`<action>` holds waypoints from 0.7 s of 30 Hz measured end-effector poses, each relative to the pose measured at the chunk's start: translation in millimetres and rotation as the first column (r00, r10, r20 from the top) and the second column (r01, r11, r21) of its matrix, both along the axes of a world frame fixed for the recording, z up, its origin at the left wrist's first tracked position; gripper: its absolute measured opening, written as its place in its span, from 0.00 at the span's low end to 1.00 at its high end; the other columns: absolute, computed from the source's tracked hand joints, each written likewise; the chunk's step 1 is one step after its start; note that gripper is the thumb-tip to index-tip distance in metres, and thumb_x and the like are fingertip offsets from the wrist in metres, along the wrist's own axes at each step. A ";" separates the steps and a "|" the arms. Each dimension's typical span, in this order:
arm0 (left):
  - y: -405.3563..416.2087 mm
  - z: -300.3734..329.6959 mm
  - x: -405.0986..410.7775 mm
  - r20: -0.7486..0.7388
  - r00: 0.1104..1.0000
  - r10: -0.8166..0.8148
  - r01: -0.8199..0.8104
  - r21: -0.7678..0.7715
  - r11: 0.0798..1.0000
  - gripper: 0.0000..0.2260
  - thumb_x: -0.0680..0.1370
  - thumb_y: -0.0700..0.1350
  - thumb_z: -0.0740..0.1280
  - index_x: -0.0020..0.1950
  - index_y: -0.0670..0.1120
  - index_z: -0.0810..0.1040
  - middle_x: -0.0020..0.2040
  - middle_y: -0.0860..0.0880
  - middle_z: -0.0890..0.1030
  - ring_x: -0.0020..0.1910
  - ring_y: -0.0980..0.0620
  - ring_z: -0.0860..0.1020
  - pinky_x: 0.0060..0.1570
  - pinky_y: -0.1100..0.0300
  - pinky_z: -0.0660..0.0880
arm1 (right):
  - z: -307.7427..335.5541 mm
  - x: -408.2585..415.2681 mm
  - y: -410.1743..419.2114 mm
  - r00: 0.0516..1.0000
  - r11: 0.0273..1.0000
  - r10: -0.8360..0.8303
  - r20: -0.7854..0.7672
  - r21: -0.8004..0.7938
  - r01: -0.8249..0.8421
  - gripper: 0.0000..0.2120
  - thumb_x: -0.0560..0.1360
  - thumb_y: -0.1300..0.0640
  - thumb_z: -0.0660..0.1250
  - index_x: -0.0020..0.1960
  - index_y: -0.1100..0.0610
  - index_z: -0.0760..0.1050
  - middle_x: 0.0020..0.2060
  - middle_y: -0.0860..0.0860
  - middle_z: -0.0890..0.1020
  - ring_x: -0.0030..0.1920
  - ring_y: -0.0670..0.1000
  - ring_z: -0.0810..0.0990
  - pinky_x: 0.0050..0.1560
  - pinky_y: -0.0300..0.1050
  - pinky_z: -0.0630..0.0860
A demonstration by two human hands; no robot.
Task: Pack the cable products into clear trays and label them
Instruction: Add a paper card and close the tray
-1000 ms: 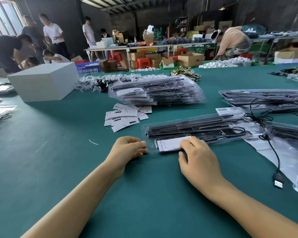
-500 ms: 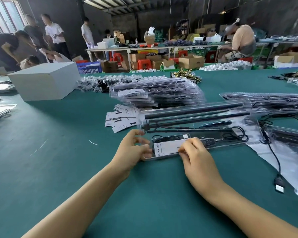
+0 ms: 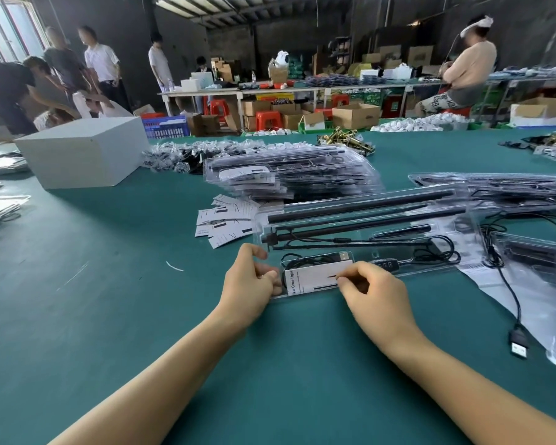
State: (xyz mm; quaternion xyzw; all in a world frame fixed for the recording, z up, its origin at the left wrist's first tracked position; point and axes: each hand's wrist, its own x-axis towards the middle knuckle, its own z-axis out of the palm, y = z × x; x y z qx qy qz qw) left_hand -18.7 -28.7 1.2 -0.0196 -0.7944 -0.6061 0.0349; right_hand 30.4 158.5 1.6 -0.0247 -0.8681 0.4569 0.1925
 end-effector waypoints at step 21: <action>-12.2 1.2 -13.6 0.144 0.988 -0.054 0.029 0.170 0.985 0.05 0.77 0.33 0.65 0.51 0.39 0.72 0.39 0.44 0.83 0.37 0.49 0.82 0.48 0.56 0.79 | 0.9 -9.4 8.8 0.978 0.816 -0.185 0.098 -0.539 0.209 0.05 0.74 0.60 0.67 0.39 0.56 0.79 0.25 0.44 0.80 0.31 0.45 0.78 0.35 0.42 0.74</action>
